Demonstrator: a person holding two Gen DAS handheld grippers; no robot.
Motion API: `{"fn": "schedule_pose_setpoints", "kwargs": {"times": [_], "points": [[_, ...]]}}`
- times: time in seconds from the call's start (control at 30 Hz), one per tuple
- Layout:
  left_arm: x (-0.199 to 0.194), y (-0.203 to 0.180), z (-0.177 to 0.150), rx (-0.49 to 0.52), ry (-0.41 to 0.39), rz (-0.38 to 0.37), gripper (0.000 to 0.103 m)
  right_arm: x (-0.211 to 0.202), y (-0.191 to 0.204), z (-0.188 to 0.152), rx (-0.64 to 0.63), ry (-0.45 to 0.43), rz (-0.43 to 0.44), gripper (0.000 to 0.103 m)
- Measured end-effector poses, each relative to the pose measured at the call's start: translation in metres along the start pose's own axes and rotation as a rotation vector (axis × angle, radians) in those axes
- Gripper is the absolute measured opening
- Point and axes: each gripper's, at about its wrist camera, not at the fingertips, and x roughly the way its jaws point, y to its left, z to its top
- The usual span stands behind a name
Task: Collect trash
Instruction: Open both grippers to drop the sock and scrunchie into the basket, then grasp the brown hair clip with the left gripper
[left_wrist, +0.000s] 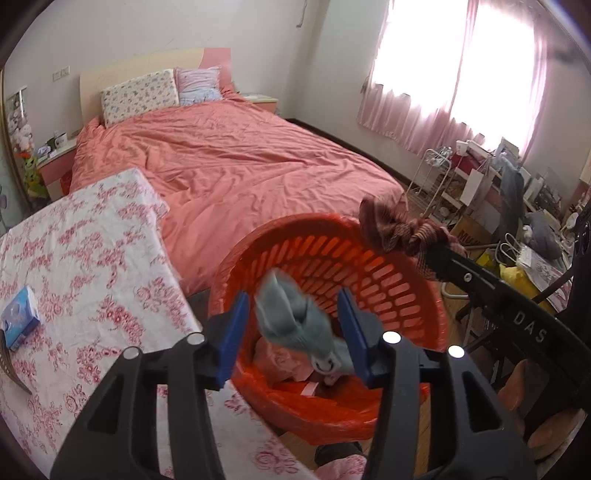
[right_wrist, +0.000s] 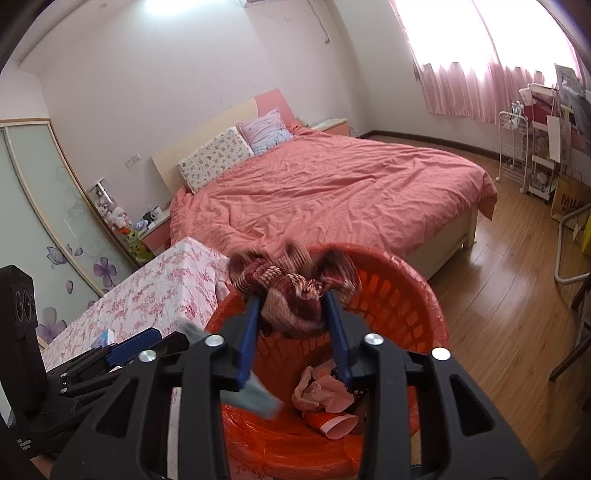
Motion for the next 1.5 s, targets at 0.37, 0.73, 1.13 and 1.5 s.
{"fn": "schedule_pose_setpoints", "kwargs": {"times": [0.37, 0.73, 1.13, 1.5], "points": [[-0.021, 0.060, -0.021, -0.087, 0.001, 0.185, 0.091, 0.004, 0.015, -0.012, -0.081, 0.024, -0.044, 0.059], [-0.083, 0.170, -0.066, -0.212, 0.015, 0.532, 0.099, 0.016, 0.054, -0.038, -0.146, 0.103, 0.001, 0.060], [-0.074, 0.258, -0.075, -0.401, 0.057, 0.521, 0.049, 0.030, 0.100, -0.059, -0.203, 0.175, 0.048, 0.060], [-0.113, 0.312, -0.108, -0.477, 0.047, 0.535, 0.014, 0.035, 0.135, -0.071, -0.256, 0.198, 0.089, 0.060]]}}
